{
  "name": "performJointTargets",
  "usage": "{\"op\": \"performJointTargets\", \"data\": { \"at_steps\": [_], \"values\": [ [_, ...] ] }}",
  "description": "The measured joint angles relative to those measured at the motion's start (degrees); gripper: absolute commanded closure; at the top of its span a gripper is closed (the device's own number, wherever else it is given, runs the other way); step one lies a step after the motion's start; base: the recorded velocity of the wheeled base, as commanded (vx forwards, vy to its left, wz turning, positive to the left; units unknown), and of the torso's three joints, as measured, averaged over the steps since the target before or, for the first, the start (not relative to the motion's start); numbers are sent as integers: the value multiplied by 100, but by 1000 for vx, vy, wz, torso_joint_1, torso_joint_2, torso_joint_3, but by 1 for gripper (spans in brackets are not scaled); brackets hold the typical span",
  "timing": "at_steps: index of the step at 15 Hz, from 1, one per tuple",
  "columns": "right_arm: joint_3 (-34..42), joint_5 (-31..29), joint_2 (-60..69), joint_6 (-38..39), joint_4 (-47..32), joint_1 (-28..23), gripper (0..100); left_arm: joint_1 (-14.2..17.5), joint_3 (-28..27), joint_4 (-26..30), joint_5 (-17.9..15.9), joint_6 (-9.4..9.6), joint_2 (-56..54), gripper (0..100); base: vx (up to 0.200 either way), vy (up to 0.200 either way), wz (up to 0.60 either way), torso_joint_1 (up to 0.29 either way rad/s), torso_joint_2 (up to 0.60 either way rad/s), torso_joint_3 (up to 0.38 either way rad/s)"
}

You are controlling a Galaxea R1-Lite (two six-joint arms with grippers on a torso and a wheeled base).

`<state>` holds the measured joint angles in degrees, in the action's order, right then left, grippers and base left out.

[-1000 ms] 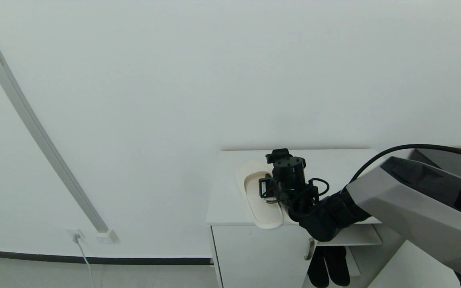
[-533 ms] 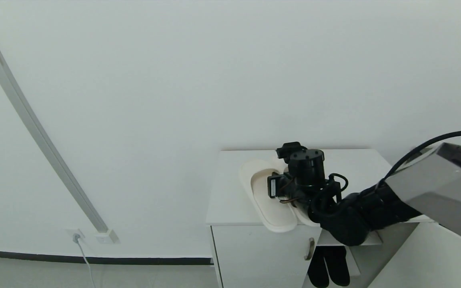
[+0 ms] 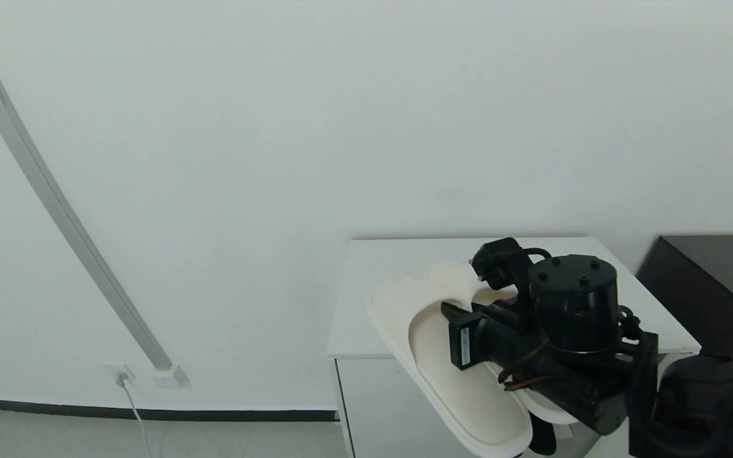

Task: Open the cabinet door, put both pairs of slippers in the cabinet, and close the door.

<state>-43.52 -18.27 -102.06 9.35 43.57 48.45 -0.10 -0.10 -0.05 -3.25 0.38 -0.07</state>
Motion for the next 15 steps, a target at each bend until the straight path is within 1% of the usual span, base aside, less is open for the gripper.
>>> {"op": "performJointTargets", "data": {
  "at_steps": [2, 7, 15],
  "values": [
    [157, -1, 201, 68, 6, 80, 100, 0, 0, 2, 2, -2, 0, 100, 0, 0, 0, 0, 0, 0],
    [369, -9, 443, 77, -5, 21, 100, 0, 0, 2, -2, -2, 0, 100, 0, 0, 0, 0, 0, 0],
    [592, -24, 713, 66, -13, 15, 100, 0, 0, 5, -7, -5, 0, 100, -200, 0, 0, 5, 4, 1]
  ]
}}
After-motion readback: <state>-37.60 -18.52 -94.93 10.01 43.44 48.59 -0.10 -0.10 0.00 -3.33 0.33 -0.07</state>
